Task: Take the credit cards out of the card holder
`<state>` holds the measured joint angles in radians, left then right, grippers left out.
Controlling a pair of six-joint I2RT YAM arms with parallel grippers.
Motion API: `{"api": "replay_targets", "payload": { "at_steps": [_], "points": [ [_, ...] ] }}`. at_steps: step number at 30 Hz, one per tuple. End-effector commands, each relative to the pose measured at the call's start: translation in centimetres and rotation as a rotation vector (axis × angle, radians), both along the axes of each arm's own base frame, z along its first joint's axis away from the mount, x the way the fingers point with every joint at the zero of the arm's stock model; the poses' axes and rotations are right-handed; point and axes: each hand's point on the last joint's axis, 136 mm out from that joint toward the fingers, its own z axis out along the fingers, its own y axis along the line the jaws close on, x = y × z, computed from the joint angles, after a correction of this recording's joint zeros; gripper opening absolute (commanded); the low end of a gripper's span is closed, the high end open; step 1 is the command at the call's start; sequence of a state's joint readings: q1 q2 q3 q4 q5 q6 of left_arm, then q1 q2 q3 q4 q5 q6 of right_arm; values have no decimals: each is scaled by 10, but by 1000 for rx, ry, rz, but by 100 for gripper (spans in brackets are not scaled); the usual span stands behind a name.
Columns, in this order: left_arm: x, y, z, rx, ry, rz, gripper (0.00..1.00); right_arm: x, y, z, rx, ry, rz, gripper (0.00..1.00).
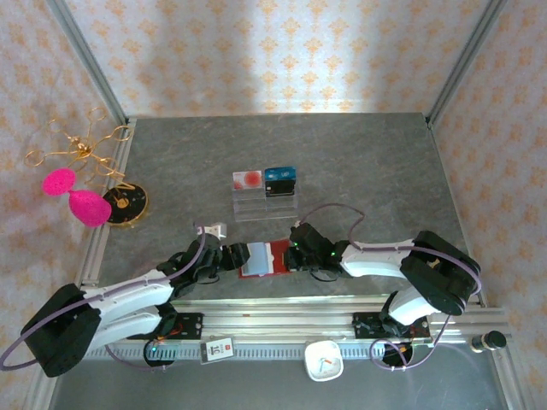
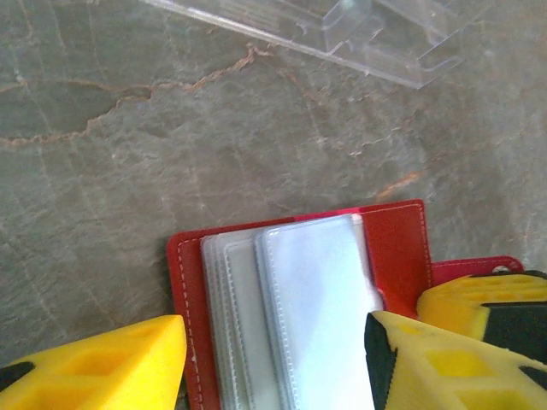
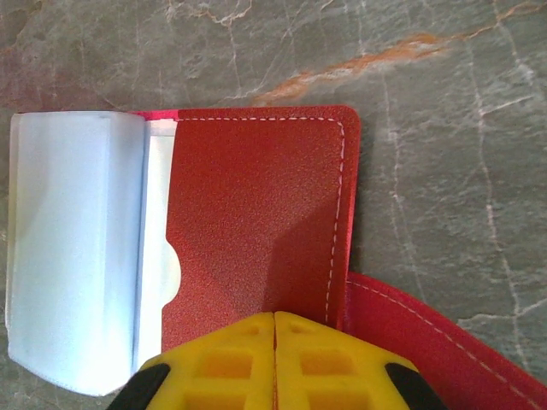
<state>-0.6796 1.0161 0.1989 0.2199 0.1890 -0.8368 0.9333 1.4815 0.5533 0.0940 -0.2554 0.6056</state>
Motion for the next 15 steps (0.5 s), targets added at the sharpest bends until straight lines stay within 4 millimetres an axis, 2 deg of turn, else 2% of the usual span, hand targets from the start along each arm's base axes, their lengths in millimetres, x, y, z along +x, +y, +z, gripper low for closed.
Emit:
{"api": "replay_targets", "payload": {
  "at_steps": [1,9,12,15],
  "points": [
    [3,-8,4,-32,-13,-22,59,0,-24,-20,-99,8,-53,7],
    [-3,-3,-21,46,71,-21,57,1,-25,-18,-96,0,-56,7],
    [-2,-3,-16,25,45,-16,58,0,-25,-19,-99,0,-56,7],
    [-4,-12,-15,-27,47,-42,57,0,-24,-21,-97,5,-52,6]
  ]
}}
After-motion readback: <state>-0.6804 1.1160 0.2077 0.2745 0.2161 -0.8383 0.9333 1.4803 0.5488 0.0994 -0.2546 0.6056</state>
